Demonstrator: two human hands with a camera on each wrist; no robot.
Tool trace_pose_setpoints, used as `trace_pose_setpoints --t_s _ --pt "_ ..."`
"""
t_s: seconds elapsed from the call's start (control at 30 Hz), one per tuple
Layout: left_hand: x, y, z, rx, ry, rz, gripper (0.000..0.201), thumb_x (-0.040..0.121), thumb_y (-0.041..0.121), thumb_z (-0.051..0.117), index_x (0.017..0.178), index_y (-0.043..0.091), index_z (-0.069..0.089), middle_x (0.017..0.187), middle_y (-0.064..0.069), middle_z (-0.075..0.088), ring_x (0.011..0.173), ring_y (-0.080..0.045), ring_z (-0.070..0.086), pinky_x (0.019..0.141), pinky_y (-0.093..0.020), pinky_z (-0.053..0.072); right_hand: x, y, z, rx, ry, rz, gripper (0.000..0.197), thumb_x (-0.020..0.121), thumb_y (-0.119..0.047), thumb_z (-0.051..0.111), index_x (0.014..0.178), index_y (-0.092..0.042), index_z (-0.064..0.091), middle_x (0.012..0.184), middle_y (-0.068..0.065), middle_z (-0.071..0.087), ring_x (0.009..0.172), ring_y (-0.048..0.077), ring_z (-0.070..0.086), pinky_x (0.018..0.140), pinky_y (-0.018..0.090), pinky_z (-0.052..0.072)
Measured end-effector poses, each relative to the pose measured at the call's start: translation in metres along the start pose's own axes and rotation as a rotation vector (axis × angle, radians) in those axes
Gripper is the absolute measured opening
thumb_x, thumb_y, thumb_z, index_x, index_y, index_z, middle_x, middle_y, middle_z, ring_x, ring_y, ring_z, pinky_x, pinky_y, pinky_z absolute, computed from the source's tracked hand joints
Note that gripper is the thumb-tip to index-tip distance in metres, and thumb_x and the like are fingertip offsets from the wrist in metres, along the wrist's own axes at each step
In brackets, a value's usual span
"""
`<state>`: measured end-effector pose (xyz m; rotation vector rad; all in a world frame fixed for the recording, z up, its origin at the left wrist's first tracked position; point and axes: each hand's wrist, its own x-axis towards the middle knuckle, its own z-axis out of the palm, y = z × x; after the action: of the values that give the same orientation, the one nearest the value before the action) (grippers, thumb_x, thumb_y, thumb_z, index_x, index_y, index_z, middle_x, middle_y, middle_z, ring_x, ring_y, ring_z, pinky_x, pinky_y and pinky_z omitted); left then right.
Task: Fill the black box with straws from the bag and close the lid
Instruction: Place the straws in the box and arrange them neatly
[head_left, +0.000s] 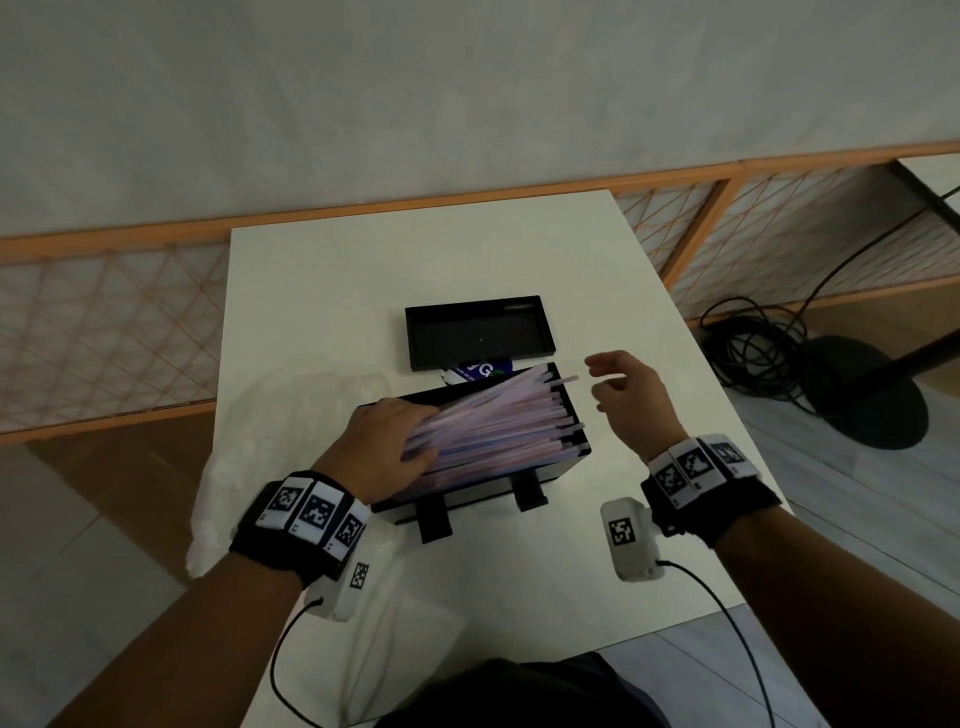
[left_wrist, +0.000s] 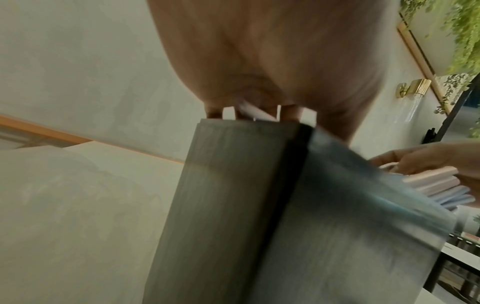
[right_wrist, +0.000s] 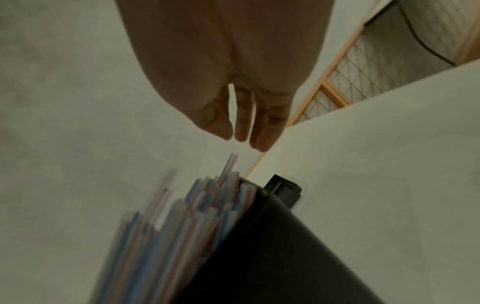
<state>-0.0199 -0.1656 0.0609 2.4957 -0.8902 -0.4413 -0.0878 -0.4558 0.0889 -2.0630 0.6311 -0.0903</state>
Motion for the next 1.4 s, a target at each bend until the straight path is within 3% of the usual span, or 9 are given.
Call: trace_pose_setpoints --t_s 0.13,0.33,0.5,0.63,0.8,0.97,1.13,1.3,1.4 --pt "0.003 0.002 0.001 0.039 0.010 -0.011 0.049 0.080 0.038 0.044 0.126 0.022 0.053 0.116 -0.002 0.062 0.108 -0.024 0.055 0.095 -0.037 0.042 -0.016 0.003 0.005 -0.415 -0.141 -0.155 0.022 0.083 -0.007 0.062 0.105 -0.010 0.064 0.093 0.002 0.058 0.072 0.017 0.053 0.071 0.023 0.040" --pt "0.003 0.005 0.005 -0.027 -0.073 -0.055 0.054 0.095 0.023 0.047 0.145 0.024 0.029 0.136 -0.006 0.048 0.121 -0.025 0.047 0.102 -0.042 0.040 -0.025 -0.007 0.002 -0.478 -0.073 -0.259 0.018 0.086 -0.008 0.055 0.098 -0.006 0.069 0.093 0.012 0.065 0.078 0.023 0.058 0.071 0.025 0.040" --pt "0.006 0.007 0.006 -0.094 -0.041 -0.010 0.045 0.098 0.022 0.039 0.142 0.030 0.035 0.134 -0.003 0.050 0.119 -0.021 0.049 0.101 -0.035 0.042 -0.027 -0.018 -0.007 -0.689 -0.399 -0.264 0.027 0.086 -0.008 0.057 0.112 -0.010 0.066 0.104 0.010 0.066 0.086 0.022 0.059 0.077 0.025 0.044" --pt "0.007 0.009 0.012 -0.133 -0.061 0.058 0.045 0.095 0.030 0.032 0.140 0.035 0.037 0.140 -0.003 0.045 0.125 -0.022 0.047 0.104 -0.038 0.042 -0.021 -0.014 -0.007 -0.565 -0.325 -0.309 0.026 0.085 -0.001 0.057 0.109 -0.010 0.066 0.092 0.009 0.069 0.083 0.023 0.062 0.077 0.026 0.049" --pt "0.010 0.017 0.017 -0.197 0.013 0.071 0.042 0.097 0.024 0.037 0.138 0.028 0.042 0.140 -0.006 0.043 0.127 -0.020 0.043 0.103 -0.024 0.033 -0.021 -0.004 -0.012 -0.344 -0.205 -0.331 0.018 0.084 -0.002 0.061 0.099 -0.010 0.058 0.080 -0.002 0.062 0.069 0.018 0.057 0.060 0.008 0.039" --pt "0.011 0.019 0.020 -0.303 0.090 0.137 0.042 0.093 0.030 0.038 0.133 0.026 0.049 0.133 -0.003 0.050 0.123 -0.011 0.046 0.102 -0.020 0.033 -0.010 -0.005 -0.038 -0.351 -0.295 -0.242 0.015 0.085 -0.002 0.062 0.091 -0.016 0.064 0.073 -0.014 0.058 0.068 -0.009 0.055 0.066 0.001 0.038" --pt "0.010 0.023 0.022 -0.386 0.151 0.185 0.034 0.091 0.023 0.044 0.124 0.025 0.052 0.125 -0.002 0.051 0.118 -0.007 0.046 0.105 -0.024 0.036 -0.016 0.000 -0.023 -0.569 -0.419 -0.241 0.021 0.091 -0.008 0.054 0.105 -0.009 0.069 0.101 0.008 0.064 0.094 0.022 0.059 0.078 0.019 0.036" --pt "0.012 0.035 0.015 -0.452 0.261 0.221 0.027 0.091 0.020 0.044 0.118 0.025 0.049 0.120 0.002 0.047 0.114 -0.003 0.044 0.100 -0.007 0.031 -0.018 -0.004 -0.008 -0.493 -0.238 -0.308 0.018 0.090 -0.006 0.055 0.098 -0.007 0.071 0.100 0.014 0.064 0.093 0.027 0.060 0.072 0.015 0.031" --pt "0.011 0.034 0.019 -0.428 0.198 0.126 0.025 0.093 0.021 0.044 0.117 0.017 0.049 0.120 0.004 0.044 0.112 -0.006 0.044 0.097 -0.012 0.034 -0.022 -0.001 -0.002 -0.562 -0.248 -0.260 0.018 0.086 -0.003 0.054 0.099 -0.008 0.066 0.100 0.013 0.064 0.091 0.030 0.061 0.073 0.023 0.039"
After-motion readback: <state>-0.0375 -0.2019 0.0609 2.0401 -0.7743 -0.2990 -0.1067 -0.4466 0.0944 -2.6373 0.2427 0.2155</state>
